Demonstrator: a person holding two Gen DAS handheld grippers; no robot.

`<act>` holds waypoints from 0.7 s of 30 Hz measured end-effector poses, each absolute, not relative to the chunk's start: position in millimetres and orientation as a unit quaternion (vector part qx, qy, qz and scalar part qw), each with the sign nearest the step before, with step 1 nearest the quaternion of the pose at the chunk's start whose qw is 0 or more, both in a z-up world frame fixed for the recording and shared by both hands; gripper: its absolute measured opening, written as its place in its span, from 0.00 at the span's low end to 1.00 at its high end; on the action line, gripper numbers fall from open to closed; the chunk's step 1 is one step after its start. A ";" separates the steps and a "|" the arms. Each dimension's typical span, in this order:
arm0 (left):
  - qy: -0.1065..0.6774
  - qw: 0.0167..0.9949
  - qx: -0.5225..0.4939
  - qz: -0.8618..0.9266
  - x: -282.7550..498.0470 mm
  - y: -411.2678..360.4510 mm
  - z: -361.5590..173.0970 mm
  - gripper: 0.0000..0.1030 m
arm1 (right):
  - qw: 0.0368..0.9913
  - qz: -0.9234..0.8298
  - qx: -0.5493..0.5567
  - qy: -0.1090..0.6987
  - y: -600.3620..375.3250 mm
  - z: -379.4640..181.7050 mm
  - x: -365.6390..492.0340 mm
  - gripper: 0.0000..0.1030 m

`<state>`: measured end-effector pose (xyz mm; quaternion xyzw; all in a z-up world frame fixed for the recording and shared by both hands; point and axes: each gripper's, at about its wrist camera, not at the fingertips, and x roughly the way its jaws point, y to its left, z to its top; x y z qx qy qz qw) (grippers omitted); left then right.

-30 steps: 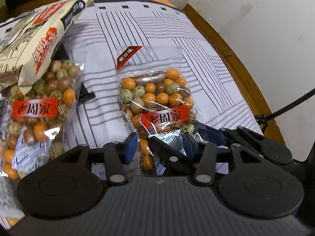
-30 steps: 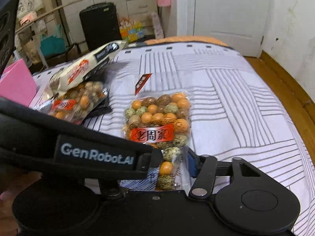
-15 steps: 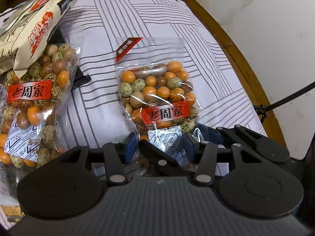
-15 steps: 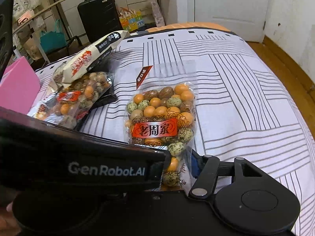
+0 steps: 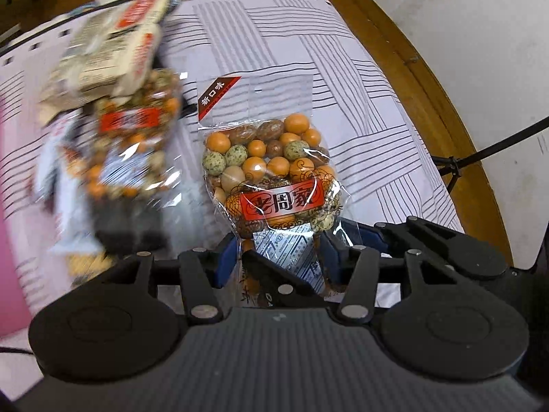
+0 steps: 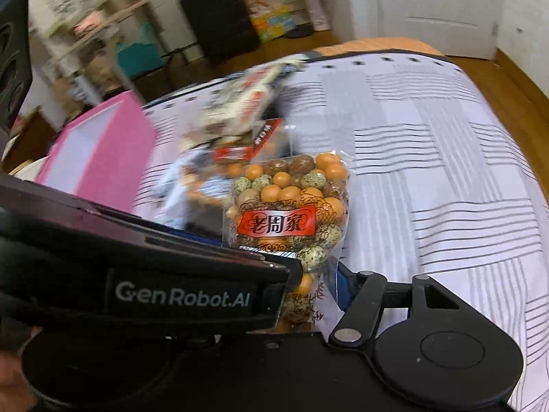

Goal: Organize snacks
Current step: 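Carry the nut bag into the pink box and open the left tool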

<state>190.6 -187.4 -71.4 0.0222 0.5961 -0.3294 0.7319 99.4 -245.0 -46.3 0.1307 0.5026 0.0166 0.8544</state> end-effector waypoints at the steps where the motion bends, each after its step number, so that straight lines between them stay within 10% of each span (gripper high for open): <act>1: 0.595 0.736 0.021 -0.323 185.9 -180.0 -65.0 0.48 | 0.854 0.030 0.129 0.502 -237.6 -40.9 98.1 0.70; 21: 0.528 0.829 -0.068 -0.175 158.4 16.8 17.8 0.49 | 0.842 0.245 0.005 0.480 -64.6 31.6 142.0 0.75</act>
